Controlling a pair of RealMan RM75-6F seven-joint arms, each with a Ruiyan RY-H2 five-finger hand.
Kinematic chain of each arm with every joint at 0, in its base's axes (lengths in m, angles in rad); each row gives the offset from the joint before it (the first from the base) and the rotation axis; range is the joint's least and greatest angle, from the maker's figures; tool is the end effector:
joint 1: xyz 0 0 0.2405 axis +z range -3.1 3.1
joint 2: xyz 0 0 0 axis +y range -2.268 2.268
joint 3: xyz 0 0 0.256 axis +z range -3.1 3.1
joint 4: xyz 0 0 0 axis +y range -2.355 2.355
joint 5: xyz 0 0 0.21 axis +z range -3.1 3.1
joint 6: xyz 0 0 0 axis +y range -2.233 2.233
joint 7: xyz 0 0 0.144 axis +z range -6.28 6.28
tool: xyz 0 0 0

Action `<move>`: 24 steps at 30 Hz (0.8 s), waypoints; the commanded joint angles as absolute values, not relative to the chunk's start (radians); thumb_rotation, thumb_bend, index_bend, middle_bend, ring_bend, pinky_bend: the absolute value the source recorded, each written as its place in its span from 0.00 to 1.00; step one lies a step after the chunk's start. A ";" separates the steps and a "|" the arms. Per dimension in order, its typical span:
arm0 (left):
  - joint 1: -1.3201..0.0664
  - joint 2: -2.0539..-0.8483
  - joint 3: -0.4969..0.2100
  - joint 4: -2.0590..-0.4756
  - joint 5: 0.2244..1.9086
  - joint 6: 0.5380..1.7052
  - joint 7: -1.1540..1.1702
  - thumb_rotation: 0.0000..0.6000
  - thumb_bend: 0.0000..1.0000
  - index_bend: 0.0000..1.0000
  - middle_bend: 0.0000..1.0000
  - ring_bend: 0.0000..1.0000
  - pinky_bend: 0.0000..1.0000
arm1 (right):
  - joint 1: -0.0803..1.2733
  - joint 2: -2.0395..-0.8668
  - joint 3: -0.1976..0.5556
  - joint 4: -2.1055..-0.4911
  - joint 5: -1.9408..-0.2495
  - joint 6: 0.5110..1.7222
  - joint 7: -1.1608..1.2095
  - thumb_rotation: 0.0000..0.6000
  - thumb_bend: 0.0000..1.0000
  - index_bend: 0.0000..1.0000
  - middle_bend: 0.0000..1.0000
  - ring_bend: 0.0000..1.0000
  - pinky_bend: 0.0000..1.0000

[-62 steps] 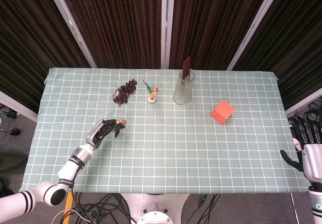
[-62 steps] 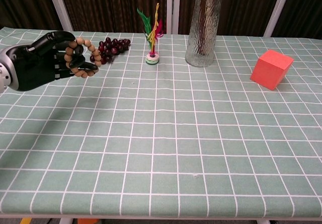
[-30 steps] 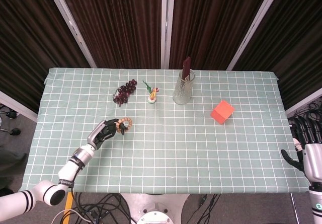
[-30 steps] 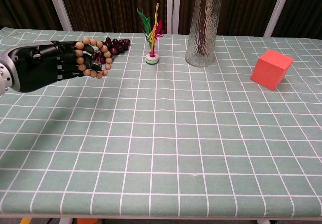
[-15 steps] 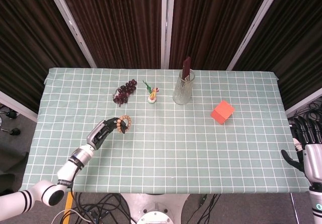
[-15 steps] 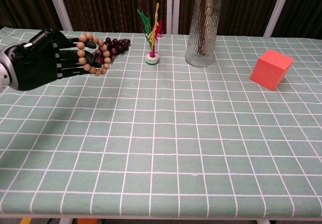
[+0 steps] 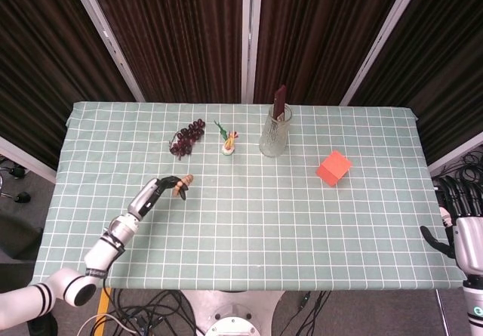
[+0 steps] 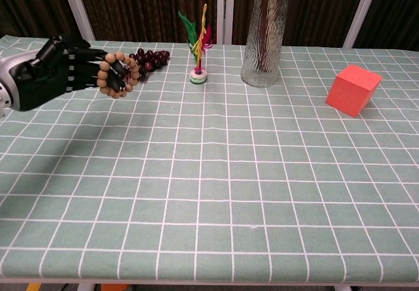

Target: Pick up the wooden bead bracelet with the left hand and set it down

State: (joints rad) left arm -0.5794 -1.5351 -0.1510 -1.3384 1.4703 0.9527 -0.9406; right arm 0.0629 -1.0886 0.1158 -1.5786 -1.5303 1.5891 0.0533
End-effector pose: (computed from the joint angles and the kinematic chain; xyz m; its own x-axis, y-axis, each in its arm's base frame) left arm -0.2015 0.3206 -0.0094 -0.4832 0.5031 0.7165 0.8249 -0.0124 0.5651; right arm -0.3072 -0.1865 0.1934 0.3959 0.1608 0.9041 -0.9141 -0.0254 0.4047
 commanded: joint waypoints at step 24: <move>-0.260 -1.355 -0.158 -1.277 1.369 1.495 -0.064 1.00 0.49 0.36 0.42 0.27 0.20 | 0.092 -1.077 0.102 -1.542 -1.516 1.501 0.191 1.00 0.11 0.00 0.07 0.00 0.00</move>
